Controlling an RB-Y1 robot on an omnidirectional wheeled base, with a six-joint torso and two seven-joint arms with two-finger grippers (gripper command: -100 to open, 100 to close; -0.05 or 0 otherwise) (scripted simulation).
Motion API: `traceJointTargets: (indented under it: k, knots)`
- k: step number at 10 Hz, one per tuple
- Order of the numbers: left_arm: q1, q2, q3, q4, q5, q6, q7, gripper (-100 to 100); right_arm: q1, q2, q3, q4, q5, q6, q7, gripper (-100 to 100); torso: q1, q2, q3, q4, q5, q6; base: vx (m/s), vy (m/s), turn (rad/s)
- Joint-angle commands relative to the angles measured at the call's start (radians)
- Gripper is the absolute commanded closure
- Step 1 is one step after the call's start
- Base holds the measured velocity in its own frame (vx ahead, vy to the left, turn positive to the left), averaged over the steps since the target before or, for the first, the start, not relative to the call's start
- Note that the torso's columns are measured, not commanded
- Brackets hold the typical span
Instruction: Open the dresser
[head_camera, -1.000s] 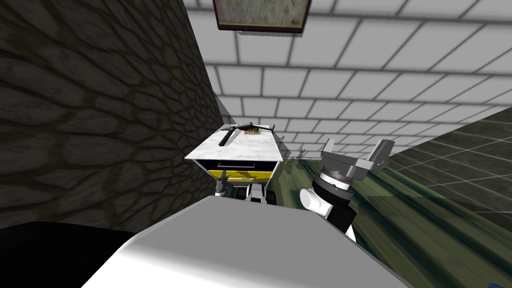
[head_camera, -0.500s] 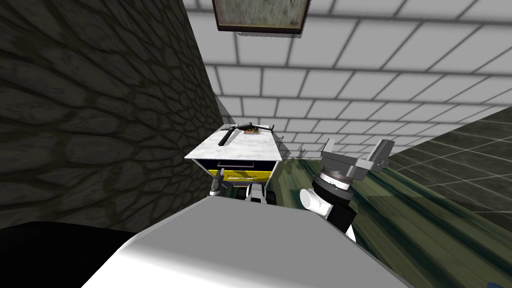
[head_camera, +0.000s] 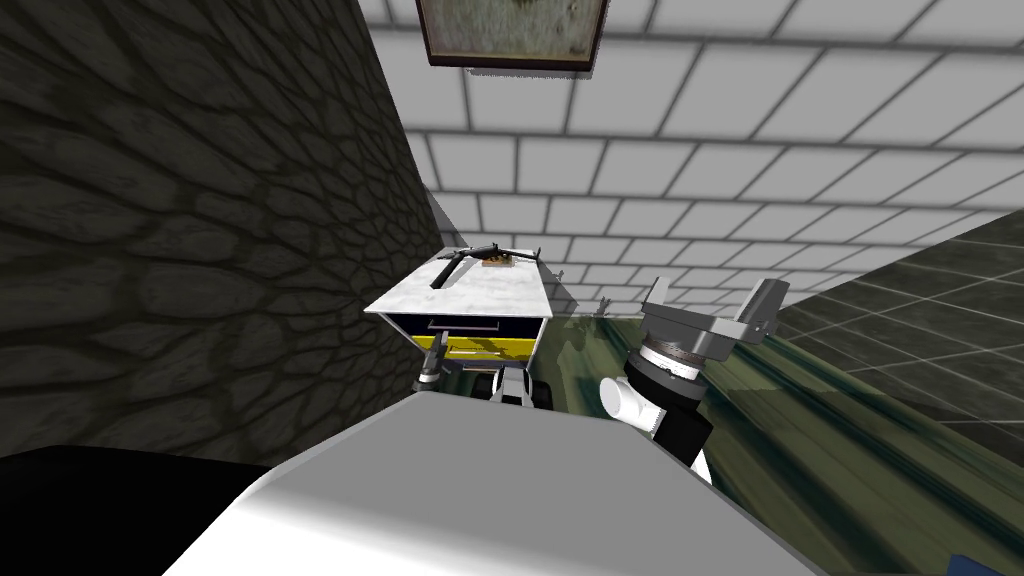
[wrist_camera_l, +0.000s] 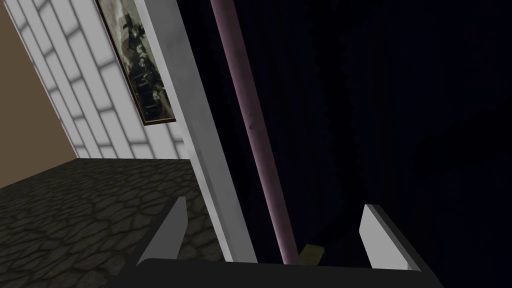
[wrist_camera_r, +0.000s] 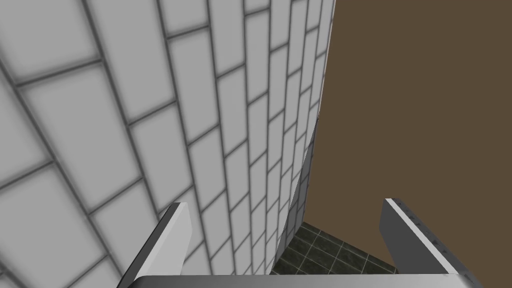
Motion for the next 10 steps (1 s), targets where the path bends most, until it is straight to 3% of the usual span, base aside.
traceJointTargets:
  k: [1, 6, 7, 10]
  knots:
    - [-0.008, -0.034, 0.0, -0.043, 0.002, 0.045, 0.008, -100, 0.0, 0.0, 0.0, 0.0, 0.0, 0.0, 0.0, 0, 0.001, -0.001, 0.0, 0.0, 0.0, 0.0, -0.028, -0.092, 0.007]
    - [-0.01, -0.131, 0.0, -0.053, 0.002, 0.054, 0.009, -100, 0.0, 0.0, 0.0, 0.0, 0.0, 0.0, 0.0, 0, 0.002, -0.001, -0.001, 0.0, 0.001, 0.0, -0.011, -0.029, 0.001]
    - [-0.013, -0.119, 0.002, -0.045, 0.003, 0.05, 0.01, -100, 0.0, 0.0, 0.0, 0.0, 0.0, 0.0, 0.0, 0, 0.001, 0.0, 0.0, 0.0, 0.0, 0.0, 0.0, 0.0, 0.0]
    - [-0.061, -0.103, 0.004, -0.08, 0.012, 0.131, 0.018, -100, 0.0, 0.0, 0.0, 0.0, 0.0, 0.0, 0.0, 0, -0.001, 0.001, 0.001, 0.0, 0.0, 0.0, -0.029, -0.019, 0.018]
